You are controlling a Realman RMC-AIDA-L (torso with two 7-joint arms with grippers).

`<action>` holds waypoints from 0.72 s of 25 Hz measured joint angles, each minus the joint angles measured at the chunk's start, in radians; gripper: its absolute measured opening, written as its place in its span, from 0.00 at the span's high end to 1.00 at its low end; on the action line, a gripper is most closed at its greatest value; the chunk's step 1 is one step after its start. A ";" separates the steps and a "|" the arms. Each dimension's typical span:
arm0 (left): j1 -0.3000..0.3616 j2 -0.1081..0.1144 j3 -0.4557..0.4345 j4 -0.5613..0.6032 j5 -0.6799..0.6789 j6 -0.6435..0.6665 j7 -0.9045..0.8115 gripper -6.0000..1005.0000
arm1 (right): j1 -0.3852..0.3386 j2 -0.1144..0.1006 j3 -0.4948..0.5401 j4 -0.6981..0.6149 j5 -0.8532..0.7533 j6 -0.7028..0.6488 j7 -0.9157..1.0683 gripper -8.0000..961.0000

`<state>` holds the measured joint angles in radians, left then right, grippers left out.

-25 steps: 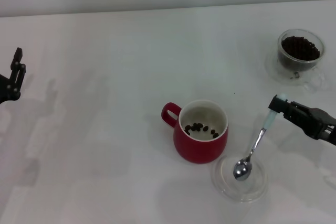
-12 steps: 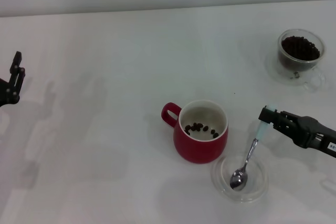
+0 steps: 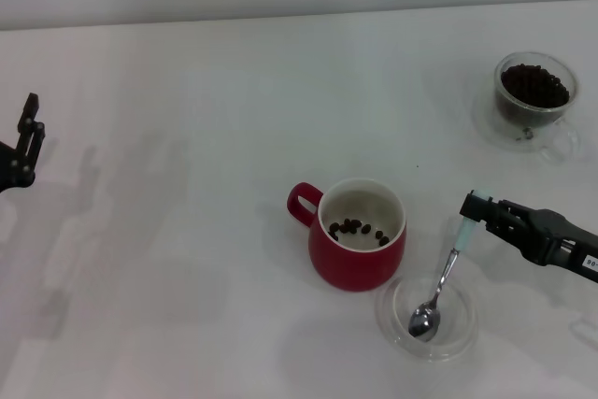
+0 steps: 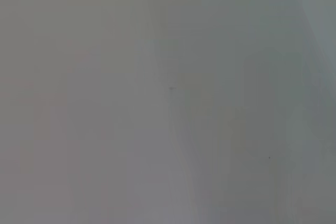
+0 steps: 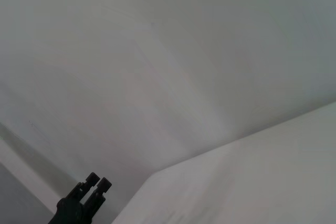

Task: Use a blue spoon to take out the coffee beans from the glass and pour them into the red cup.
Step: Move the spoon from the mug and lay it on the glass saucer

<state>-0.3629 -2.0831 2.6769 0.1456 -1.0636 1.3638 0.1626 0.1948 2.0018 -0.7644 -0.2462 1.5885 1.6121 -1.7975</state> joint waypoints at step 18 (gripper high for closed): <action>0.005 -0.002 0.000 0.004 -0.002 -0.005 0.002 0.45 | 0.020 0.000 -0.002 0.027 -0.027 -0.041 0.007 0.79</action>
<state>-0.3576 -2.0847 2.6768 0.1498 -1.0654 1.3585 0.1641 0.2144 2.0018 -0.7665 -0.2194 1.5614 1.5715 -1.7910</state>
